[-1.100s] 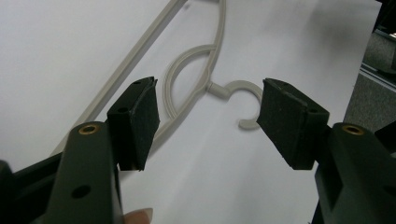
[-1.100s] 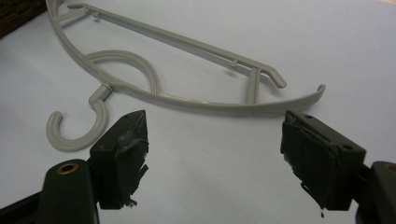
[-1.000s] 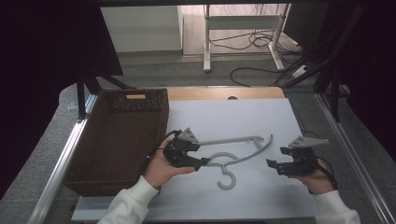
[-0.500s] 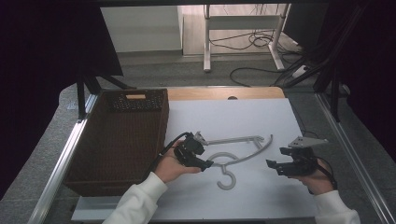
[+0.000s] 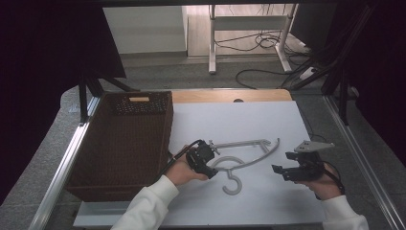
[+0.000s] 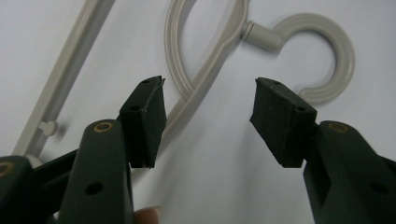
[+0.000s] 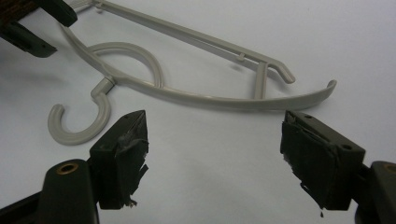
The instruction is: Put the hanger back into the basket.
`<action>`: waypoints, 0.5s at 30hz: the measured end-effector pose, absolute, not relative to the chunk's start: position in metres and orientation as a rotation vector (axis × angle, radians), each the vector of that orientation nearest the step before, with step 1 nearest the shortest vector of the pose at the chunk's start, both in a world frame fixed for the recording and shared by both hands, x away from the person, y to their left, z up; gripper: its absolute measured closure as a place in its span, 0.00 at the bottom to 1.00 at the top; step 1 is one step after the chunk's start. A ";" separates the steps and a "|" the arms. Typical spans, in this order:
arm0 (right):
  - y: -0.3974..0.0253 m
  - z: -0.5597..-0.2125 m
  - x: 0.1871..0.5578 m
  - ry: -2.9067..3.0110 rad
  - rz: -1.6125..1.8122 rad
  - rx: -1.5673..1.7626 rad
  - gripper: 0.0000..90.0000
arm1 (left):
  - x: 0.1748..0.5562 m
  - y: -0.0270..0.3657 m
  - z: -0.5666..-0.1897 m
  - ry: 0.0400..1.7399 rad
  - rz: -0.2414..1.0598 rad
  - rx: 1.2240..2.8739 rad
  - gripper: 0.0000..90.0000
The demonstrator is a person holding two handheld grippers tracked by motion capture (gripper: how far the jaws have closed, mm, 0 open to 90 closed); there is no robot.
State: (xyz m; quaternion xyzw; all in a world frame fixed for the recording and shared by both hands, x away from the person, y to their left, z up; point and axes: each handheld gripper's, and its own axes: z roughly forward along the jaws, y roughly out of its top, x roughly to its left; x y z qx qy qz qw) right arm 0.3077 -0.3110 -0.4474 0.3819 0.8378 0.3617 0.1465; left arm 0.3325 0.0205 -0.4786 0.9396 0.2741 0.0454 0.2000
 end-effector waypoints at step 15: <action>-0.311 -0.449 0.308 2.423 1.040 1.092 0.27 | 0.337 0.017 -0.493 0.821 0.190 2.705 0.60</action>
